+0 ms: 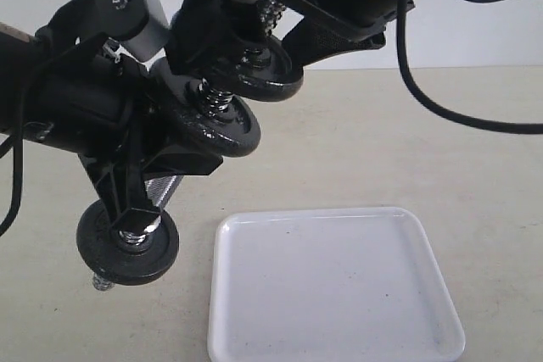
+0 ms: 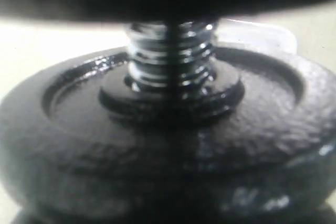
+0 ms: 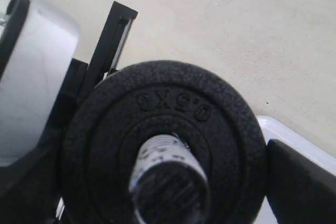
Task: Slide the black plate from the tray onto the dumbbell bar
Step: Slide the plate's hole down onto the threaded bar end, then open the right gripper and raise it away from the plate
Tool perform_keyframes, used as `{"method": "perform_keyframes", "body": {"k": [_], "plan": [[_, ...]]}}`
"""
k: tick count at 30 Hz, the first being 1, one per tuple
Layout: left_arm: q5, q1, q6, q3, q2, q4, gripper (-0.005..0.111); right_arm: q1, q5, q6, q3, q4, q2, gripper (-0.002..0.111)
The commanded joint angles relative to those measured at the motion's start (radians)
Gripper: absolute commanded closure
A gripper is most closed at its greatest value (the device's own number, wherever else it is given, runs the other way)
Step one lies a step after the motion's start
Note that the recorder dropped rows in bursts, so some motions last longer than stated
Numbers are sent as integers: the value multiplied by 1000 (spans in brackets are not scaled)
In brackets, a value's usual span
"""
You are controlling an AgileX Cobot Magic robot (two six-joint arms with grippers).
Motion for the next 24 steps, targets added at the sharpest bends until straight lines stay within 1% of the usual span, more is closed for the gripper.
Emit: {"method": "perform_keyframes", "body": {"k": [1, 2, 3, 4, 5, 12, 14, 16, 18, 20, 24], "plan": [[-123, -5, 13, -51, -51, -71, 102, 2, -53, -15, -11, -17, -14, 35], [-123, -5, 13, -51, -51, -71, 102, 2, -57, -15, -11, -33, -14, 20], [-123, -5, 13, -51, -51, -71, 102, 2, -60, -15, -11, -43, -14, 10], [-123, -5, 13, -51, -51, -71, 102, 2, -61, -15, -11, -45, -14, 5], [-123, -5, 13, -51, -51, -71, 102, 2, -61, -15, -11, -45, -14, 3], [-123, -5, 13, -51, -51, -61, 102, 2, -100, -15, -11, -51, -16, 4], [-113, -5, -9, -49, -51, -21, 102, 2, -122, -13, -11, -105, -18, 4], [-116, -5, -13, -33, -51, 10, 102, 2, -143, 3, -11, -204, -32, 4], [-148, -5, -13, 6, -51, 26, 102, 2, -166, 74, -11, -338, -69, 4], [-183, -5, -13, 32, -51, 26, 102, 2, -165, 142, -11, -418, -108, 4], [-215, -5, -13, 67, -51, 26, 102, 2, -66, 179, -11, -458, -178, 4]]}}
